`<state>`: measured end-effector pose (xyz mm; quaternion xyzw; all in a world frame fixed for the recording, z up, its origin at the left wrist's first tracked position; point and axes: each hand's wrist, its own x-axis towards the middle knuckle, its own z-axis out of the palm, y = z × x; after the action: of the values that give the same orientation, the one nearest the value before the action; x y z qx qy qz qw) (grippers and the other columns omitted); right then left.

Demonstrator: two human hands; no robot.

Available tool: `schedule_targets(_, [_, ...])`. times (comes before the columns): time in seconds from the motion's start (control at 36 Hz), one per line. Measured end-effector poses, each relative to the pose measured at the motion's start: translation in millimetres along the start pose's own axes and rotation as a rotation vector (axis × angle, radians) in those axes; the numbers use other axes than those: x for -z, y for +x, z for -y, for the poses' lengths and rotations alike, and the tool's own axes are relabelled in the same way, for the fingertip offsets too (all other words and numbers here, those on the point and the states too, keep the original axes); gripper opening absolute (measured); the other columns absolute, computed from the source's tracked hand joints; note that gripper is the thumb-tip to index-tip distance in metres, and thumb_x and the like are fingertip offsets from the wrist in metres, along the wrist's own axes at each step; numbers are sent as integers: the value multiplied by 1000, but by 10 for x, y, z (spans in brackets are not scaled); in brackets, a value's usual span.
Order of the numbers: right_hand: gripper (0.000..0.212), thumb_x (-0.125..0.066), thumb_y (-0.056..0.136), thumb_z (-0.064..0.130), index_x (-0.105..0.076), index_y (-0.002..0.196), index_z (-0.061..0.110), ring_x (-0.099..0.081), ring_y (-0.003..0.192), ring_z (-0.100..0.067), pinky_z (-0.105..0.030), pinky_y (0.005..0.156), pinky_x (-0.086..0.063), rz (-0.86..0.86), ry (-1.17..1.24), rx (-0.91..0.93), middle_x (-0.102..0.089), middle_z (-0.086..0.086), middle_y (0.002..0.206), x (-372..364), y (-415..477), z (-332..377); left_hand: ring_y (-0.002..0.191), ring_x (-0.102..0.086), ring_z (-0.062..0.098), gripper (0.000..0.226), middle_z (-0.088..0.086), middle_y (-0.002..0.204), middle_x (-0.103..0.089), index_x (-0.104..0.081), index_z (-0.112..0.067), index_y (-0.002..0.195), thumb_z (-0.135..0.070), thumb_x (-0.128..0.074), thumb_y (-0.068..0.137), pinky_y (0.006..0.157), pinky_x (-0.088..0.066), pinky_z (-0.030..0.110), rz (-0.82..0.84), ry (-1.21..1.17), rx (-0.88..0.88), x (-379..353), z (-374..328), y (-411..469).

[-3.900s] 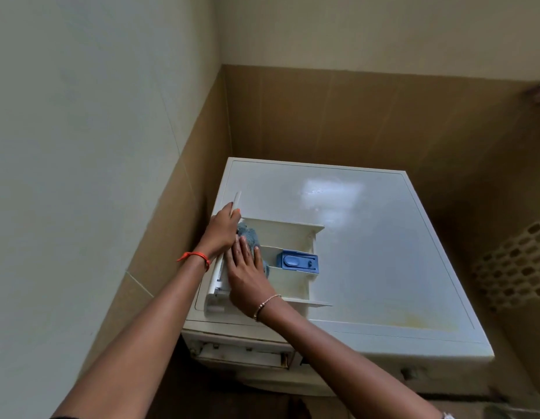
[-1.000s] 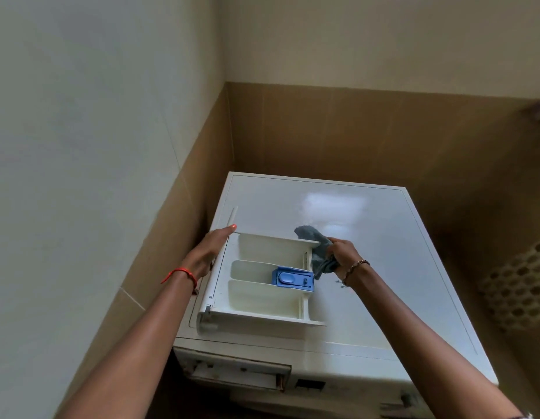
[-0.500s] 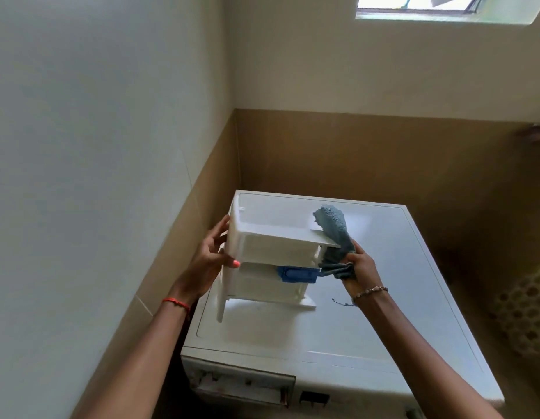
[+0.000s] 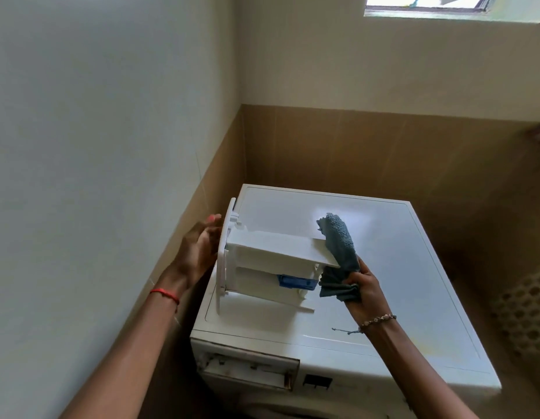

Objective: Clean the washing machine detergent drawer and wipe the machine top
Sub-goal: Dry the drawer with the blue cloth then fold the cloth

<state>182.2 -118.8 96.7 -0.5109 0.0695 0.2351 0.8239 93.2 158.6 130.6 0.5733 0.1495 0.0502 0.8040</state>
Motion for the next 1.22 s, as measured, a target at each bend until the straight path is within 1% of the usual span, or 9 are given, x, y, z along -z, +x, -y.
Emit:
schedule_targets(0.11, [54, -19, 79, -19, -58, 97, 13, -41, 54, -19, -13, 35, -28, 0, -8, -22, -58, -15, 85, -15, -76, 149, 91, -62, 14, 37, 2, 113, -64, -50, -21, 128, -39, -35, 98, 73, -51, 25, -119, 232, 58, -159, -105, 150])
schedule_targets(0.25, [49, -28, 82, -18, -56, 115, 6, -54, 70, -36, -18, 38, -45, -61, -307, 169, -57, -19, 98, -337, -170, 450, 76, -55, 15, 21, 3, 94, -56, -45, -20, 115, -23, -29, 100, 62, -45, 29, -207, 310, 56, -268, -182, 226])
schedule_targets(0.33, [45, -34, 85, -15, -56, 121, 2, -56, 96, -32, -23, 64, -54, -75, -535, 349, -56, -20, 113, -675, -192, 427, 70, -52, 17, 24, 10, 95, -54, -45, -14, 113, -22, -27, 99, 54, -43, 28, -247, 362, 57, -319, -233, 273])
schedule_targets(0.44, [58, -39, 78, -13, -46, 134, 0, -55, 102, -21, -10, 82, -44, 25, -945, 650, -56, -17, 122, -1218, -250, 244, 63, -56, 14, 30, 5, 79, -51, -52, -11, 93, -17, -23, 100, 40, -41, 13, -300, 437, 40, -427, -274, 285])
schedule_targets(0.58, [66, -43, 86, -5, -17, 146, 1, -11, 144, -29, -39, 119, -12, 300, -1448, 608, -18, -17, 154, -1698, -245, -366, 112, -49, 22, 40, 9, 125, -51, -40, -6, 136, -22, -23, 103, 87, -36, 18, -342, 528, -33, -487, -258, 241])
schedule_targets(0.67, [66, -37, 95, 11, 2, 147, -1, 5, 145, -28, -42, 118, 4, 235, -1657, 616, 1, -19, 156, -1762, -231, -539, 126, -45, 25, 43, 11, 139, -46, -36, -11, 141, -26, -24, 103, 99, -32, 24, -323, 579, -14, -462, -283, 213])
schedule_targets(0.78, [62, -33, 97, 12, 1, 146, -4, 2, 144, -32, -43, 117, 1, 208, -1841, 691, 0, -23, 155, -1688, -212, -571, 123, -47, 23, 42, 7, 134, -48, -36, -12, 141, -28, -32, 102, 98, -35, 27, -309, 595, -9, -448, -286, 223])
schedule_targets(0.94, [62, -77, 68, 18, -57, 126, 6, -57, 116, -34, -46, 94, -46, 70, -2041, 853, -59, -23, 124, -1421, -128, -627, 123, -46, 23, 41, 11, 139, -46, -36, -12, 141, -23, -30, 102, 94, -33, 24, -319, 621, -20, -450, -268, 235])
schedule_targets(1.22, [69, -83, 53, 7, -63, 119, 6, -63, 105, -37, -51, 81, -51, -69, -2081, 850, -63, -25, 115, -1016, -104, -446, 105, -49, 20, 43, 11, 138, -46, -30, -16, 144, -26, -28, 103, 85, -39, 28, -304, 670, -17, -455, -276, 209])
